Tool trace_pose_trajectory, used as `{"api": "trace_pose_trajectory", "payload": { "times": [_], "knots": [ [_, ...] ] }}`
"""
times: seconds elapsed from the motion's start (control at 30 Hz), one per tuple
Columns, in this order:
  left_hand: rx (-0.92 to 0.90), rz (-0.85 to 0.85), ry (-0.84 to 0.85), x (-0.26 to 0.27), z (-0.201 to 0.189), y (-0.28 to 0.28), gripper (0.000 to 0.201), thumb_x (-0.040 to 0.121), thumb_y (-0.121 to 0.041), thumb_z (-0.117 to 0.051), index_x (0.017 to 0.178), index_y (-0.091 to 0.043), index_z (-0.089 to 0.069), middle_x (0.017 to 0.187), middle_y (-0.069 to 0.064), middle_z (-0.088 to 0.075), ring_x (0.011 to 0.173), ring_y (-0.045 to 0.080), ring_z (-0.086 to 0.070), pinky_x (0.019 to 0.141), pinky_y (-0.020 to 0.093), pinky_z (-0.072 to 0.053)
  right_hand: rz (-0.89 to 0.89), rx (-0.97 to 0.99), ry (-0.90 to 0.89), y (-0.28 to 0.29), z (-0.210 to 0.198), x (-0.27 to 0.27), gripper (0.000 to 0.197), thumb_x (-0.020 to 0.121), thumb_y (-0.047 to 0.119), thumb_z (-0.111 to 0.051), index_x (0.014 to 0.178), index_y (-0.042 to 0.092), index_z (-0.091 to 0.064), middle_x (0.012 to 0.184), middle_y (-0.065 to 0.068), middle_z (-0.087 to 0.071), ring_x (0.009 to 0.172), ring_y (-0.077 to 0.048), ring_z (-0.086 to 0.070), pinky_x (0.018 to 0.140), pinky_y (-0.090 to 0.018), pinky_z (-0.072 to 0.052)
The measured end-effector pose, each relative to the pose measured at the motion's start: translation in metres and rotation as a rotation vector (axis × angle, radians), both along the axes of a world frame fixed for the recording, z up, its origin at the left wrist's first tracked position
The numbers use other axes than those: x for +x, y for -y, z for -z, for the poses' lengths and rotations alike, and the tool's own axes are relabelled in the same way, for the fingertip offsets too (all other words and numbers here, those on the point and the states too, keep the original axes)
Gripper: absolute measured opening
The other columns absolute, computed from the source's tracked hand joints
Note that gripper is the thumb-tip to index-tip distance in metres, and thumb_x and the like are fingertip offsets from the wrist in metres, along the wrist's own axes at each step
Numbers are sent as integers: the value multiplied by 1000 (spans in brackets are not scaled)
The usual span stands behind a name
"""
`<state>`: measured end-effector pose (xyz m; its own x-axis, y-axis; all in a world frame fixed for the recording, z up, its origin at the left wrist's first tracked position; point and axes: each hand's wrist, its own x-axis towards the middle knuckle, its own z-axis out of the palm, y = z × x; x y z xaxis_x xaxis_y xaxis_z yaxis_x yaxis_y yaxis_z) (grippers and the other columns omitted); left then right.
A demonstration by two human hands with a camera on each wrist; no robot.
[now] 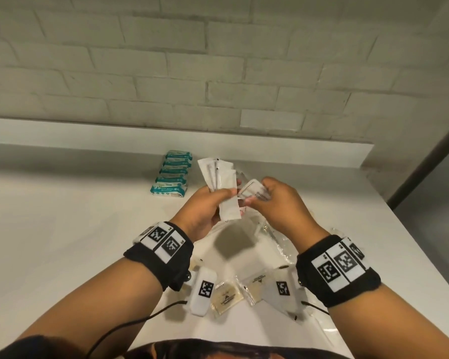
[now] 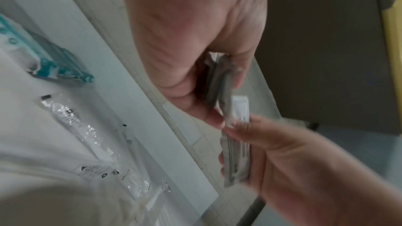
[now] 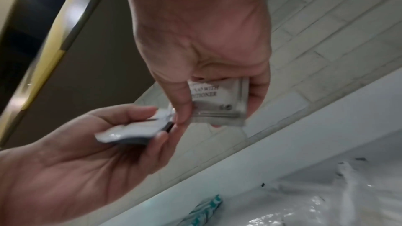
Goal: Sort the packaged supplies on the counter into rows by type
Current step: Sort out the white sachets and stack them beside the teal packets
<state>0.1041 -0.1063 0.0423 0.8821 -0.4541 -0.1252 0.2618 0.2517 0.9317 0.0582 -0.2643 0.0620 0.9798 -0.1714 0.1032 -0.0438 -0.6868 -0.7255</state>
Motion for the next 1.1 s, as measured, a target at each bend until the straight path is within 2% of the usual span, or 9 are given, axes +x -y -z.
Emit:
{"api": "trace_pose_trajectory", "payload": {
  "times": [0.17,0.3,0.37,0.47,0.6,0.8,0.97,1.03,1.1],
  "knots": [
    [25,14,41,2,0,-4,21,90,1,-58,101,-14,-67,90,2,-76,84,16,-73,66,27,-59,-20,653,-6,2,4,0,23,81,13,-75,99,4,-65,83,-12,-70,68,-19,-62,59,-29,-49],
    [96,47,39,0,2,-1,11,92,-13,-60,97,-17,-68,93,0,-75,88,16,-71,74,32,-60,-62,786,12,-2,2,2,19,77,4,-75,95,-1,-69,85,-26,-67,72,-26,-55,65,-33,-44],
    [123,17,2,1,4,-1,18,95,-29,-55,97,-15,-66,95,7,-71,83,20,-68,76,33,-57,-56,716,124,1,-4,4,13,78,-1,-72,90,1,-69,83,-17,-64,72,-22,-54,64,-31,-44],
    [56,-22,-119,9,6,-3,40,93,-45,-50,101,-7,-63,91,12,-70,75,20,-68,72,31,-59,-127,252,422,11,-7,8,8,75,11,-74,77,17,-71,83,5,-55,80,-7,-54,80,-25,-44],
    [-15,-15,-156,13,2,-6,15,89,-7,-61,103,-12,-65,96,7,-71,81,17,-69,70,29,-58,-282,-354,496,17,8,6,29,71,25,-50,78,27,-78,81,7,-56,90,-11,-46,84,-32,-31],
    [28,-131,-75,13,4,-7,29,84,10,-61,107,-7,-67,93,7,-74,75,15,-73,59,25,-57,-140,58,235,21,7,4,22,82,7,-70,79,27,-63,89,10,-51,80,5,-53,78,-15,-41],
    [71,-146,-31,11,4,-2,23,84,7,-64,102,-6,-69,97,10,-73,84,21,-71,72,30,-57,-134,277,151,16,-15,6,12,93,14,-59,98,26,-59,111,-2,-53,79,-7,-57,73,-26,-51],
    [99,-86,12,9,-1,0,21,83,8,-65,97,-6,-70,93,10,-74,84,24,-70,76,32,-57,-250,132,65,11,-19,6,27,92,16,-60,118,19,-55,126,4,-44,93,-6,-57,83,-26,-51],
    [118,-39,58,8,-7,2,20,82,8,-64,95,-5,-70,88,9,-74,79,21,-71,74,29,-59,-363,-98,-24,5,-19,8,26,88,19,-66,113,23,-58,120,6,-49,100,-9,-55,86,-26,-47]
  ]
}}
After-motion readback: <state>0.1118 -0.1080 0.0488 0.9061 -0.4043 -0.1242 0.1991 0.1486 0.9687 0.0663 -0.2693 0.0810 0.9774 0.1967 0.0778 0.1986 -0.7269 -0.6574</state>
